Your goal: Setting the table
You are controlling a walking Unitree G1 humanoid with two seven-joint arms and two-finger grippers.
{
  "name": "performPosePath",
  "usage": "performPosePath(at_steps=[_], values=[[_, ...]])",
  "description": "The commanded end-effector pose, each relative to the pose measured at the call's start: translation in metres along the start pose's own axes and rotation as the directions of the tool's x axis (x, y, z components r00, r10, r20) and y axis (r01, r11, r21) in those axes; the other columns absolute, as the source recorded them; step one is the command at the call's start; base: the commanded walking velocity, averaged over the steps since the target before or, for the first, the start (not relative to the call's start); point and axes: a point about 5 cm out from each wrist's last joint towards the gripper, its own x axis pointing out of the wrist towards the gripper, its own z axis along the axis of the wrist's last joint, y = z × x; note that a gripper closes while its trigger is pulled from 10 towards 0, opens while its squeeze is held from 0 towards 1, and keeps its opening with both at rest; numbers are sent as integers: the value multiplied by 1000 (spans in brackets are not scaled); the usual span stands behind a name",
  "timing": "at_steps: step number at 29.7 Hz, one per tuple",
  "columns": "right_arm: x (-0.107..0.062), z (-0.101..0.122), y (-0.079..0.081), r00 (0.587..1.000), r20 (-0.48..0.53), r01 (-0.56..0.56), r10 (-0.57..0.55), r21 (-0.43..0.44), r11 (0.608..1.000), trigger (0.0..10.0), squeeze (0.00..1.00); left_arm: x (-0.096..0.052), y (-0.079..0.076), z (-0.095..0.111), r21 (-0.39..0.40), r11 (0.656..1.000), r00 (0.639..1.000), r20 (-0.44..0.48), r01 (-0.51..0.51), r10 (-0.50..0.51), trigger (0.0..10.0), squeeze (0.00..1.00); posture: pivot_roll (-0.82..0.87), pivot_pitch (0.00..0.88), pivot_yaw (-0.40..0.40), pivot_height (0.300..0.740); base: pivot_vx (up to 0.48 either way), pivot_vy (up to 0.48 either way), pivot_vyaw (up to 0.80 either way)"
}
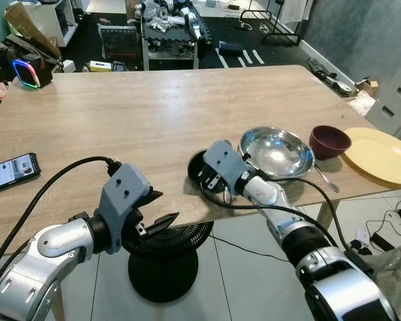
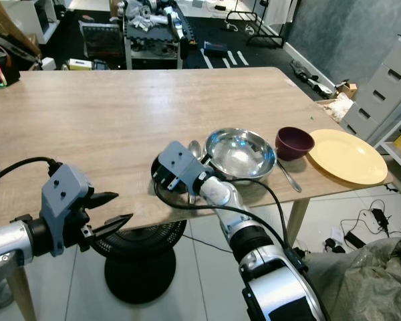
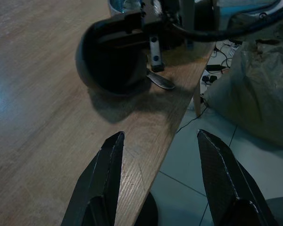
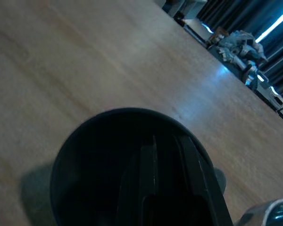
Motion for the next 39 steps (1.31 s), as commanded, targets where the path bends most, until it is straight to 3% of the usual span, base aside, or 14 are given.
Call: performPosePath(at_steps=[1, 5, 13, 23, 25, 27, 29, 31, 33, 39], values=[[5, 5, -2, 1000, 7, 30, -30, 26, 999, 10000, 0, -1, -4, -1, -10, 1000, 1000, -9, 16, -16, 10000, 0, 151, 68, 1, 740, 0, 0, 0], [19, 19, 16, 999, 32, 7, -8, 18, 1000, 10000, 0, -1, -5, -2, -11, 1000, 1000, -9, 18, -18, 10000, 0, 157, 70, -2, 740, 0, 0, 0], [26, 26, 41, 998, 38, -53, 53, 2, 999, 10000, 0, -4, -6, -2, -13, 1000, 1000, -13, 8, -8, 10000, 0, 172, 73, -12, 740, 0, 0, 0], [18, 23, 9, 996, 85, 21, -25, 46, 999, 10000, 0, -3, -7, -3, -18, 1000, 1000, -14, 9, -9, 10000, 0, 156, 76, -5, 740, 0, 0, 0], [10, 22, -8, 993, 116, 34, -37, 28, 999, 10000, 0, -2, -8, -3, -20, 1000, 1000, -12, 17, -17, 10000, 0, 143, 77, 0, 740, 0, 0, 0], [2, 17, -18, 994, 106, -3, 8, -49, 999, 10000, 0, -1, -7, -2, -19, 1000, 1000, -10, 22, -22, 10000, 0, 134, 76, 5, 740, 0, 0, 0], [0, 15, -20, 995, 97, -28, 35, -76, 997, 10000, 0, 0, -7, -2, -19, 1000, 1000, -9, 23, -23, 10000, 0, 134, 76, 5, 740, 0, 0, 0], [-6, 8, -19, 991, 49, -117, 129, -193, 974, 10000, 0, 0, -7, -2, -19, 1000, 1000, -9, 25, -25, 10000, 0, 131, 76, 7, 740, 0, 0, 0], [-8, 6, -17, 986, 34, -154, 165, -204, 967, 10000, 0, 0, -7, -2, -19, 999, 1000, -9, 25, -26, 10000, 0, 132, 75, 6, 740, 0, 0, 0], [-10, 10, -11, 964, 99, -237, 246, -96, 967, 10000, 0, 0, -6, -2, -17, 1000, 1000, -9, 23, -24, 10000, 0, 141, 70, 6, 740, 0, 0, 0]])
